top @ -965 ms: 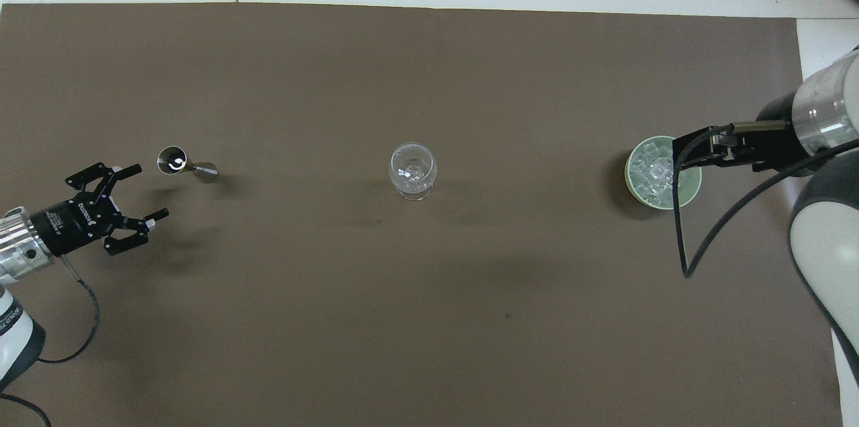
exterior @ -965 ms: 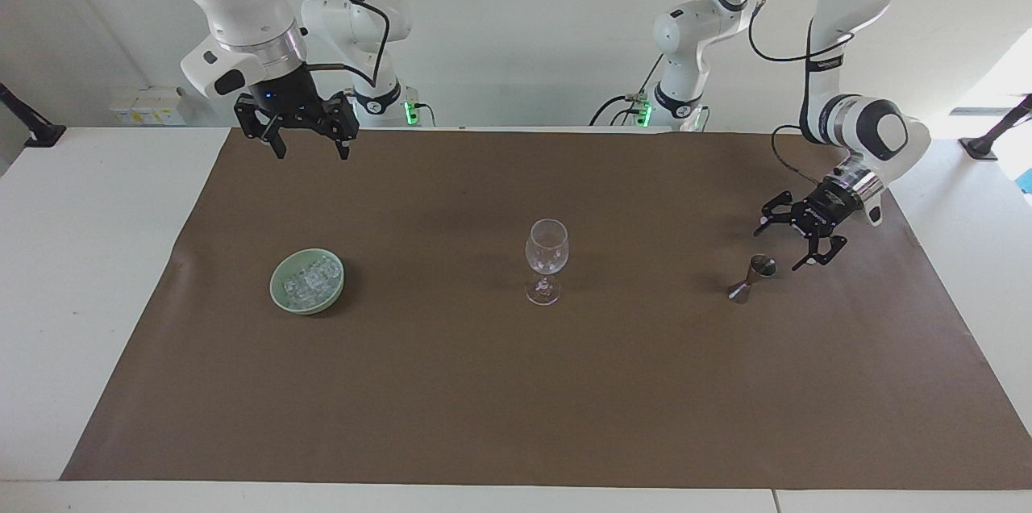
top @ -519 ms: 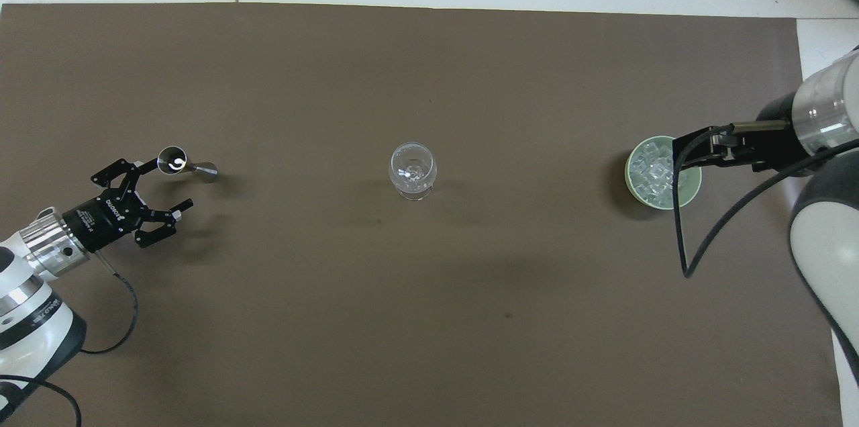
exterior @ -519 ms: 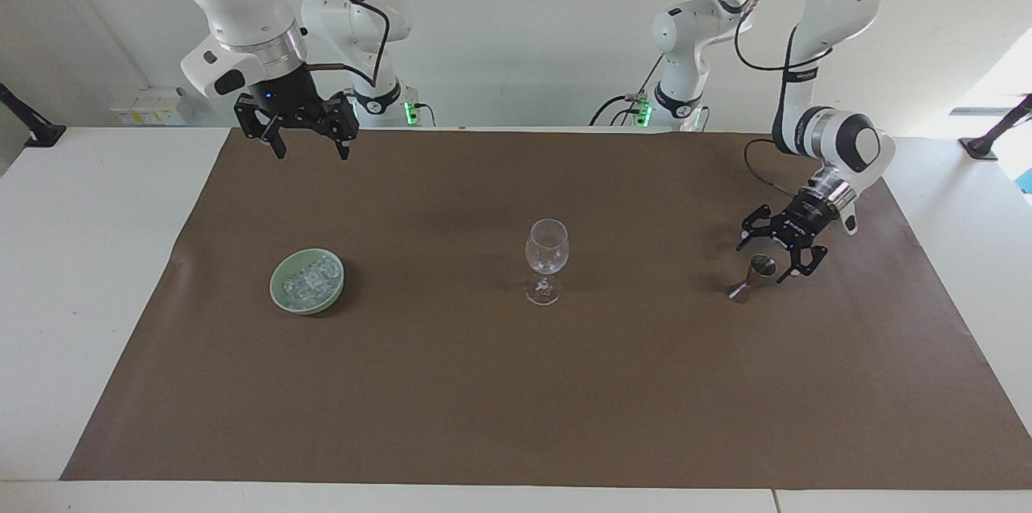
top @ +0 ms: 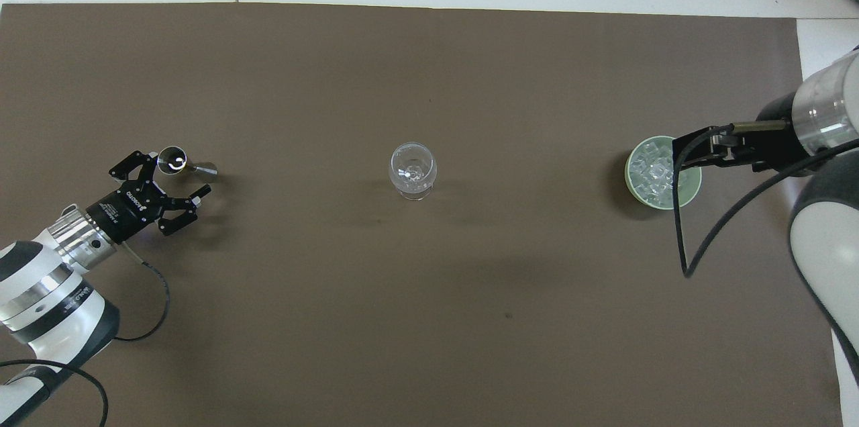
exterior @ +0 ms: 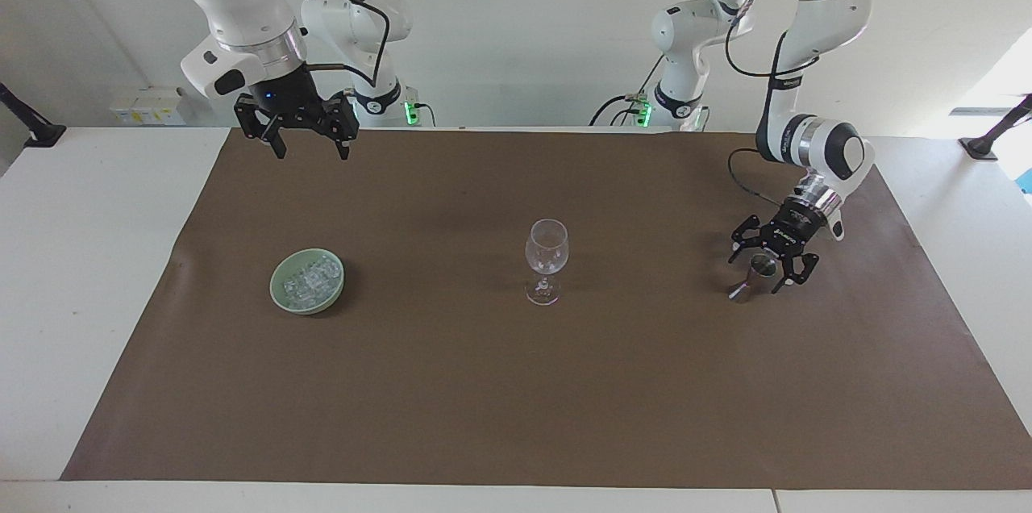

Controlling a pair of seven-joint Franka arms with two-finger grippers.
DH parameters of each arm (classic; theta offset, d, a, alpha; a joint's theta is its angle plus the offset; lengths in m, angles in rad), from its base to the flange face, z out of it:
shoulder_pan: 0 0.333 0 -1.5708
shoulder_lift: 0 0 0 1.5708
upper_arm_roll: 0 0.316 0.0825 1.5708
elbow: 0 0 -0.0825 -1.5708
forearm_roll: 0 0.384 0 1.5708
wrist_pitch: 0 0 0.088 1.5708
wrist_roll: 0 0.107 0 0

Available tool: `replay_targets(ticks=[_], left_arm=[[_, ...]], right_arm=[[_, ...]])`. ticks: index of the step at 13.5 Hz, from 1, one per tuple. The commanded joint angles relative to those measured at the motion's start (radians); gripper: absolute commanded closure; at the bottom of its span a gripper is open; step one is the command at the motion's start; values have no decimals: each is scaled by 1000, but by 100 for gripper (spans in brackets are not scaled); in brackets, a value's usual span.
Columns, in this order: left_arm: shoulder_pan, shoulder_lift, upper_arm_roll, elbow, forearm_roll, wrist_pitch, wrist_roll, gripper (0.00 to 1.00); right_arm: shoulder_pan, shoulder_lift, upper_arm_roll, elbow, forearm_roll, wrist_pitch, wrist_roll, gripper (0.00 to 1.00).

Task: Pour wine and add ice with both arms
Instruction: 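Reach the left gripper forward to the silver jigger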

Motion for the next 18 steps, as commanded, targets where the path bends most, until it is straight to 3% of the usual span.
replay_targets(ticks=[1, 4, 7, 12, 18], left_arm=[[-29, 1, 12, -7, -48, 26, 19, 0], [-29, 1, 12, -7, -52, 29, 19, 1], [-27, 1, 12, -7, -52, 29, 18, 21], [-21, 1, 12, -9, -50, 25, 13, 38], [-12, -1, 12, -9, -50, 20, 10, 45]], right_arm=[[-12, -24, 2, -27, 23, 3, -24, 0], [-12, -24, 2, -25, 23, 4, -24, 0], [-12, -24, 2, -27, 21, 4, -24, 0], [-12, -24, 2, -27, 23, 3, -24, 0], [-12, -24, 2, -27, 23, 3, -24, 0]])
